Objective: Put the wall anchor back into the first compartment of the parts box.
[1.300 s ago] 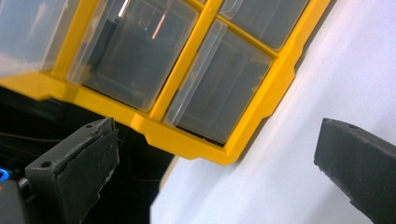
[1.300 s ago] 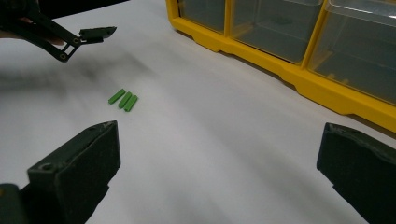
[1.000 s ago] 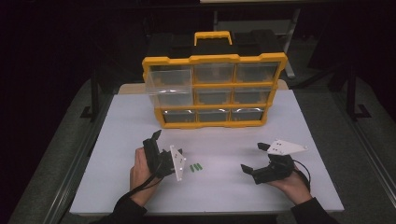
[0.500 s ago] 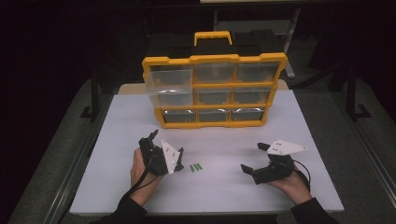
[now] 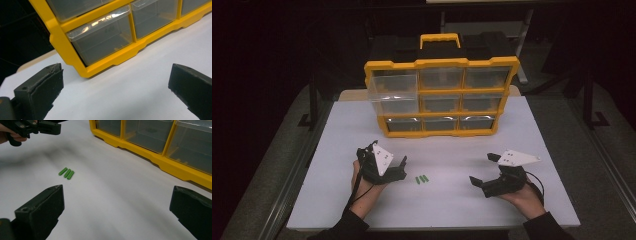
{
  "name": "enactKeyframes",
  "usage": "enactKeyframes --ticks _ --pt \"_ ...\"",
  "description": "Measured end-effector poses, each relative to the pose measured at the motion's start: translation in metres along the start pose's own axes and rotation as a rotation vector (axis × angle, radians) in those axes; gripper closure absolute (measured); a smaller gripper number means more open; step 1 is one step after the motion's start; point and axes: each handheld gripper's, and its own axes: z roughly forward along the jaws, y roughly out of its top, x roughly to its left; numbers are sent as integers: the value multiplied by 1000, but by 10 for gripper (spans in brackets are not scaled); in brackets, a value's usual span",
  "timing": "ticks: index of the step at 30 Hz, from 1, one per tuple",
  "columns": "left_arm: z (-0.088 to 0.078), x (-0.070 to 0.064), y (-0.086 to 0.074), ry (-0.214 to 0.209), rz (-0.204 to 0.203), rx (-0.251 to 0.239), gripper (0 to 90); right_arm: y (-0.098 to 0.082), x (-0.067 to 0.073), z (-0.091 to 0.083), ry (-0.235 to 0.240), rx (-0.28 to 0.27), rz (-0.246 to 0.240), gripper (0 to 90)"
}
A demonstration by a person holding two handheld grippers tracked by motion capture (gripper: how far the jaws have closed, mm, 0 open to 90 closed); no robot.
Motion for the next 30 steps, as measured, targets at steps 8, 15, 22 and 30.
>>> enactKeyframes --ticks 8,15,22,30 --pt "2 5 -2 -32 -111 -13 0 0 0 0 1 0 9 0" --pt "3 16 -5 -72 -214 -13 0 -1 0 1 2 4 8 0" --pt "1 20 -4 -97 -218 -36 0 -1 -1 0 1 2 7 0" --pt "-1 33 -8 -146 -228 -40 0 -1 -1 0 1 2 8 0"
